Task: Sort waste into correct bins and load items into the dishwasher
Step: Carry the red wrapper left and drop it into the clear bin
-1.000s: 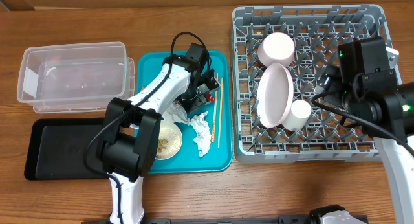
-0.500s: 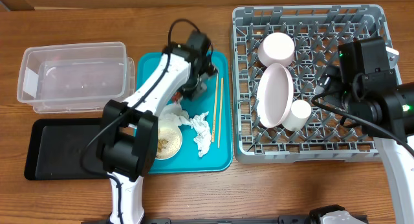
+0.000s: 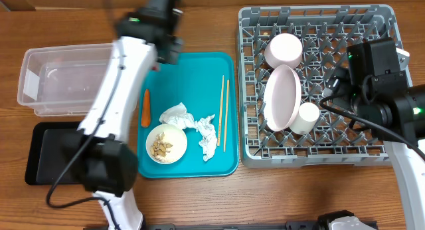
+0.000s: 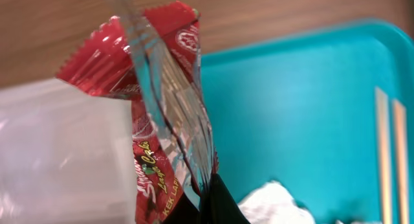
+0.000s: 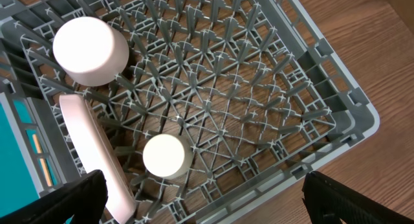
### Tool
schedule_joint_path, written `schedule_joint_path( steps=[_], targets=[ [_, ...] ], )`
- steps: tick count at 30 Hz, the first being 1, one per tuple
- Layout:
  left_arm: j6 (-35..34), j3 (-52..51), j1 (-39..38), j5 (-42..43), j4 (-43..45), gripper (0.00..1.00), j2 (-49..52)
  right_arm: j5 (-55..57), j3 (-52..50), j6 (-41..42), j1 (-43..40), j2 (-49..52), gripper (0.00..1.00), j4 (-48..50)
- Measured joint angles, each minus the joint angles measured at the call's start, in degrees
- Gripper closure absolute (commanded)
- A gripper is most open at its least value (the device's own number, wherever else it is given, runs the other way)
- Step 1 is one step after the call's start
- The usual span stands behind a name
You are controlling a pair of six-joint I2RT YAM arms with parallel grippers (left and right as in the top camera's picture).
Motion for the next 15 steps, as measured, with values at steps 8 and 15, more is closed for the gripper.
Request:
schedule_joint_path(
  steps=[8, 15],
  targets=[
    [-6.5, -0.1, 15.6, 1.3, -0.2, 0.96, -1.1, 0.0, 0.0, 0.0, 0.0, 0.0, 0.0, 0.0],
    [-8.8, -1.1, 25.7, 1.9, -0.2, 0.96, -0.8, 0.0, 0.0, 0.0, 0.0, 0.0, 0.0, 0.0]
  ],
)
